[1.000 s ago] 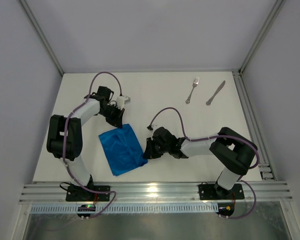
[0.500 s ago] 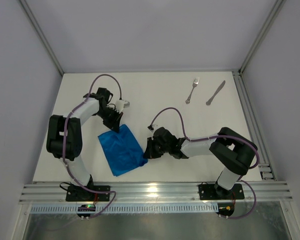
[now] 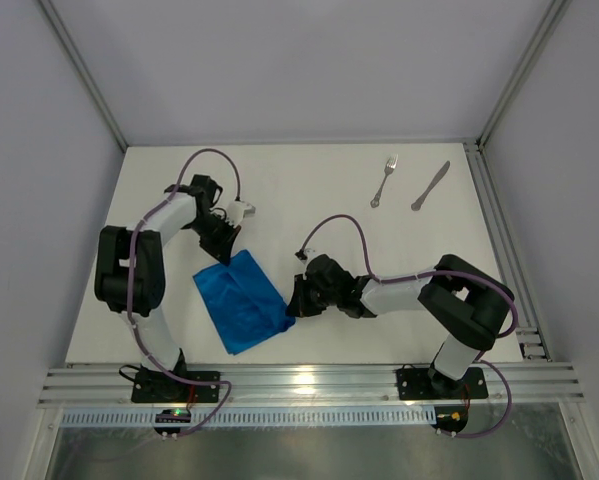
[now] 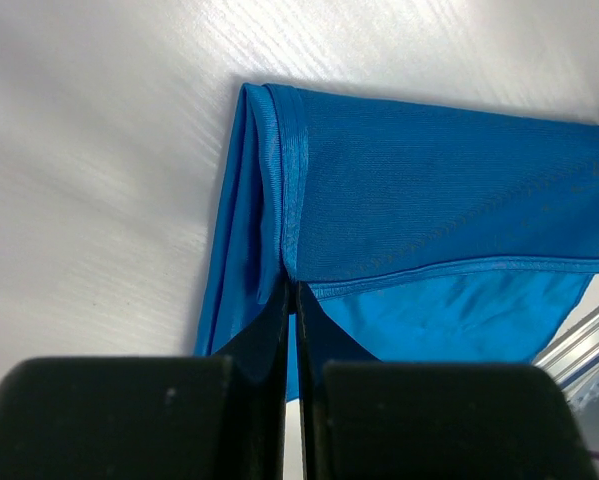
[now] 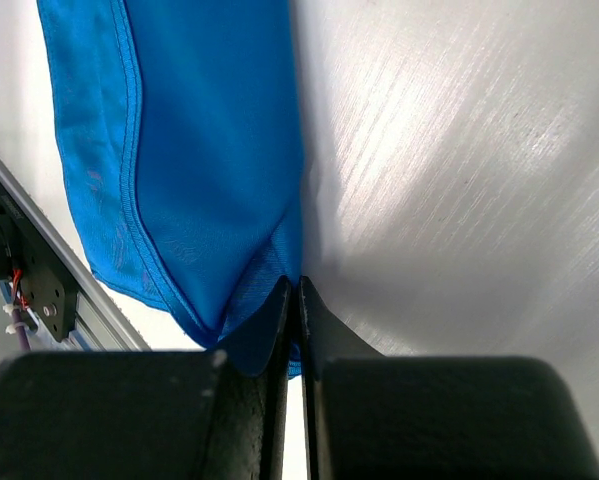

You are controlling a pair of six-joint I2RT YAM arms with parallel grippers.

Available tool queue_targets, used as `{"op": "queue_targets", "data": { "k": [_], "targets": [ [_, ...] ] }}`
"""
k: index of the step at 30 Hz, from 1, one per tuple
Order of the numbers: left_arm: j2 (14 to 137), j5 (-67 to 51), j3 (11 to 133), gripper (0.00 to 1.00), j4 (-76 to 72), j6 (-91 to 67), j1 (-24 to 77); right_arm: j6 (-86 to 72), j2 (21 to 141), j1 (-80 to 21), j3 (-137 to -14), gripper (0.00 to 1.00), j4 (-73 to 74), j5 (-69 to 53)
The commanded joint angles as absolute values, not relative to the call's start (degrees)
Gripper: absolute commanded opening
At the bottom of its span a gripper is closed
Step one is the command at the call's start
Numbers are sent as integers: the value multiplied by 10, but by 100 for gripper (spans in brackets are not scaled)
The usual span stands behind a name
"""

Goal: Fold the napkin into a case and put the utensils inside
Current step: Fold the lower triangle-folded napkin at the center of the board.

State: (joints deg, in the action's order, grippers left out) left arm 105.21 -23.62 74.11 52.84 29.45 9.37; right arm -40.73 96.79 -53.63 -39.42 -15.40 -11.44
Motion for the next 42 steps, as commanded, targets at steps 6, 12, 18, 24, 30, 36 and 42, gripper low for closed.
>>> {"op": "queue_targets", "data": {
  "k": [6, 12, 18, 24, 30, 36, 42],
  "targets": [
    [1069, -205, 727, 0, 506, 323, 91, -367, 964, -544, -424, 8, -112, -85],
    [1062, -212, 720, 0, 498, 335, 91, -330, 933, -544, -453, 23, -58, -69],
    [1054, -221, 706, 0, 490, 340, 91, -275, 882, -548, -505, 29, 46, -8],
    [1049, -221, 698, 0, 481, 344, 91, -243, 893, -598, -570, 27, 71, 43],
    [1052, -226, 698, 0, 474, 343, 89, -261, 997, -609, -614, 12, 11, -13],
    [1064, -241, 717, 0, 468, 327, 70, -277, 1060, -633, -608, 4, 4, -19],
    [1073, -244, 719, 0, 448, 312, 63, -295, 1075, -652, -579, 4, 5, -9]
  ]
}}
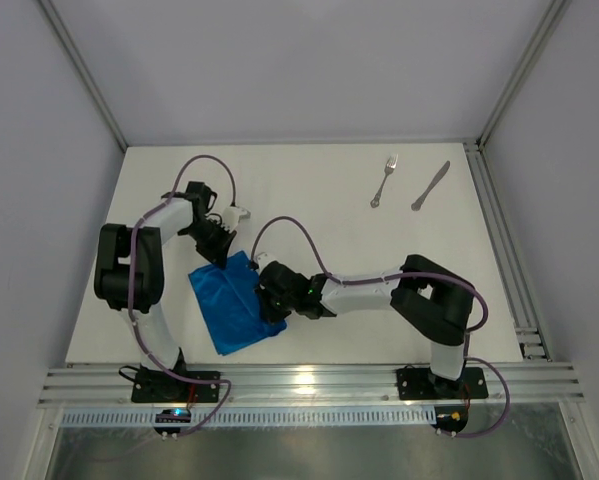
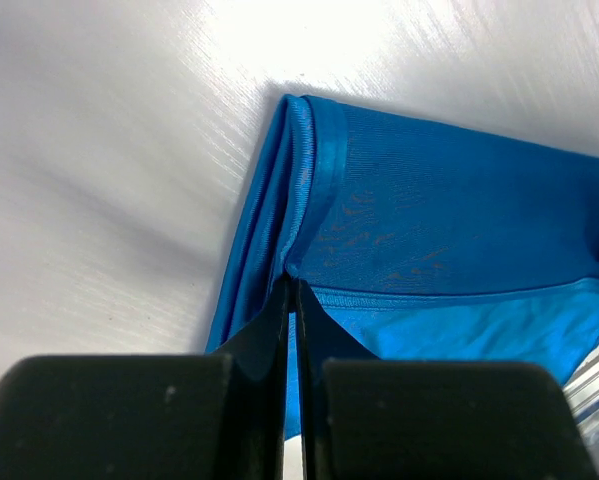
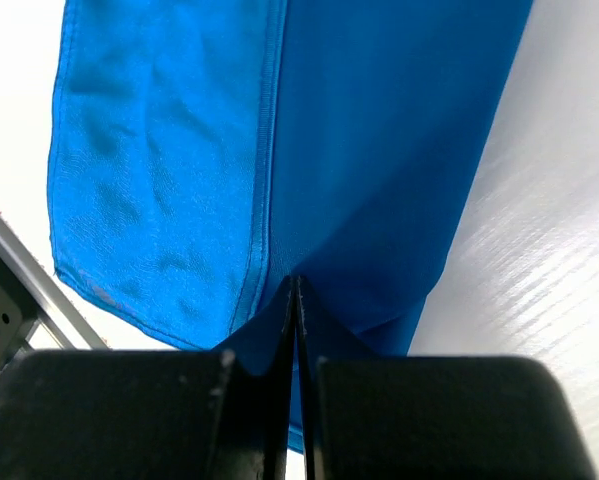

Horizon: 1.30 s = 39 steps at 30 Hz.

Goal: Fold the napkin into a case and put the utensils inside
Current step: Fold the lower triangle-folded napkin at the center of the board.

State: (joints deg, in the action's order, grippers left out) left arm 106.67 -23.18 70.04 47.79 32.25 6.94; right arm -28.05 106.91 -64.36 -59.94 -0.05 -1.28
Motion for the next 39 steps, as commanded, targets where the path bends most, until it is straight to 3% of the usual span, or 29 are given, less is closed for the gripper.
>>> {"op": "queue_targets", "data": {
  "k": [1, 9, 14, 27, 36, 39],
  "targets": [
    [1075, -246, 721, 0, 445, 309, 62, -296, 1073, -653, -570, 4, 6, -4],
    [1082, -285, 738, 0, 454, 296, 56, -246, 1044, -660, -605, 4, 54, 52],
    [1081, -301, 747, 0, 459, 294, 56, -182, 1035, -692, -692, 19, 142, 140],
    [1078, -307, 749, 0, 460, 290, 56, -186, 1096, -722, -756, 40, 202, 152],
    [1085, -304, 753, 0, 461, 282, 56, -197, 1122, -723, -763, 41, 199, 134],
    [1084, -305, 751, 0, 457, 278, 56, -206, 1136, -724, -767, 35, 208, 138]
  ]
}}
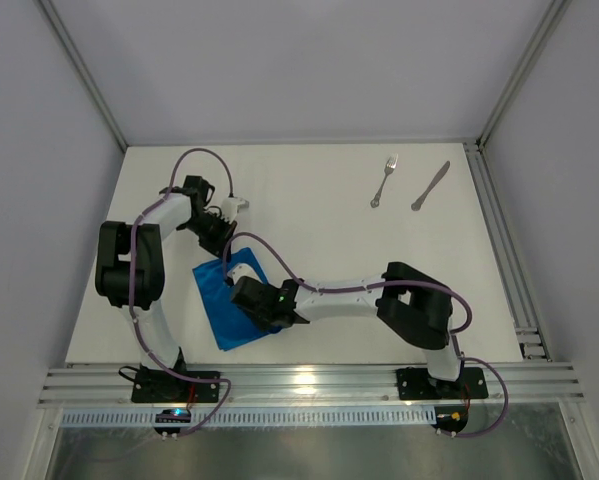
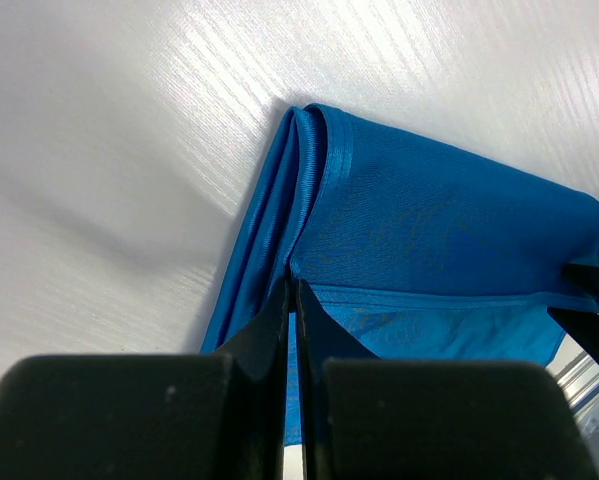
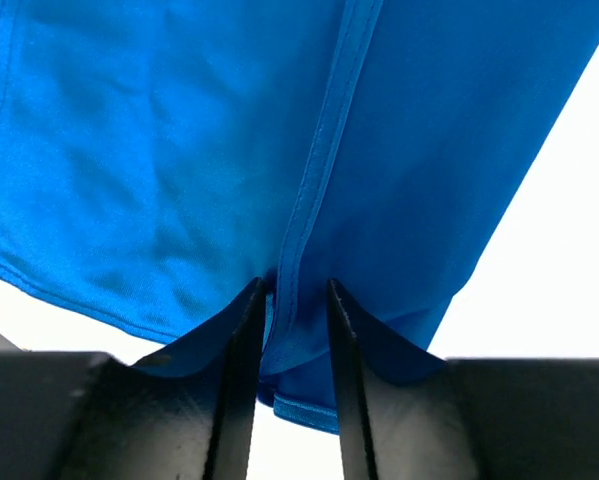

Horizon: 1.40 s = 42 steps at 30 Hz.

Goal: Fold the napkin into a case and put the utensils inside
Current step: Fold the lower triangle-folded napkin at the center of the board.

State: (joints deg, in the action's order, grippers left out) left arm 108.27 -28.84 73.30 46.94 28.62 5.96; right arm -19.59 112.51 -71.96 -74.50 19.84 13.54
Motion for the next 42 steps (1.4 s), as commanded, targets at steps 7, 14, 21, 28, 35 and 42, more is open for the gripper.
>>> {"op": "queue_targets", "data": {
  "k": [7, 14, 21, 28, 35, 42],
  "targets": [
    [1071, -315, 757, 4, 461, 267, 56, -221, 1139, -724, -763, 19, 217, 159],
    [1033, -381, 784, 36, 507, 253, 29, -214, 1143, -718, -787, 5, 228, 163],
    [976, -370, 765, 47, 551, 256, -82, -210, 1136, -711, -793, 4, 222, 149],
    [996, -273, 671, 52, 479, 272, -100, -205, 1142, -710, -814, 4, 225, 135],
    [1022, -265, 659, 46, 441, 272, -100, -196, 1143, -708, -832, 4, 232, 133],
    [1044, -270, 641, 5, 432, 276, -100, -194, 1148, -703, -838, 4, 222, 125]
  ]
}}
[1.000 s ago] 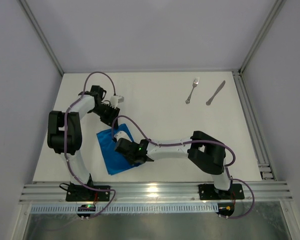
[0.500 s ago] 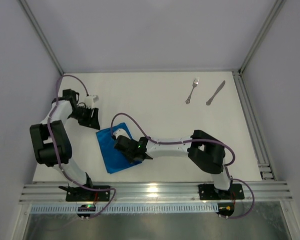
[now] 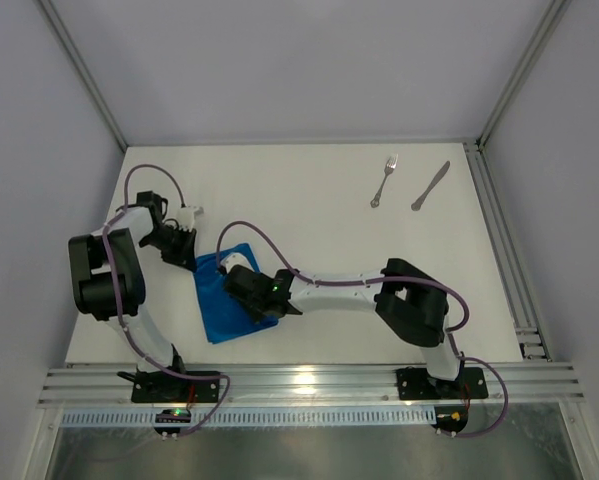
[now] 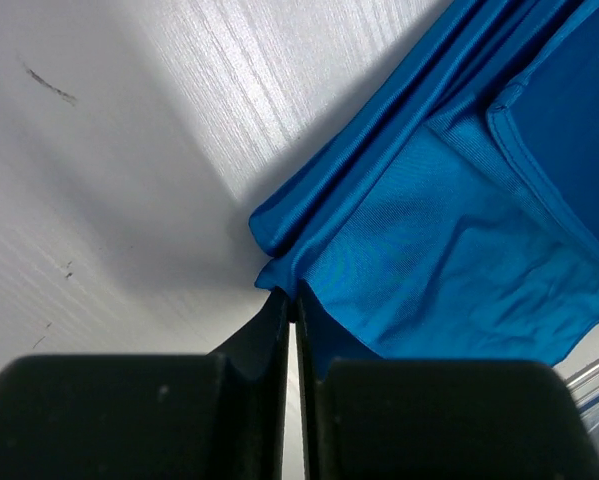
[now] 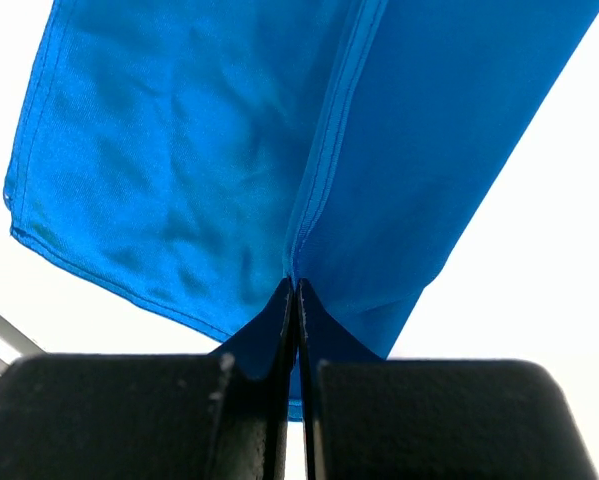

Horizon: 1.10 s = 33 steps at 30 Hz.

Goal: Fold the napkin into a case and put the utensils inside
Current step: Fold the lower triangle-folded napkin at the center of the board.

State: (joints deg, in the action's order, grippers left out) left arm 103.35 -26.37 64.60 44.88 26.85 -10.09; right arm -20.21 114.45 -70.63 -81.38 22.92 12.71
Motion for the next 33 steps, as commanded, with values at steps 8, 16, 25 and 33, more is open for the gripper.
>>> {"op": "queue_targets", "data": {
  "k": [8, 16, 25, 33],
  "targets": [
    [1048, -277, 633, 0, 428, 280, -100, -192, 1185, -704, -889, 4, 212, 89],
    [1050, -287, 634, 0, 431, 288, -99, -211, 1194, -704, -881, 4, 206, 84],
    [1047, -300, 635, 0, 439, 287, -99, -222, 1201, -703, -875, 4, 193, 75],
    [1042, -307, 634, 0, 441, 289, -100, -213, 1206, -703, -882, 4, 193, 65]
  ]
}}
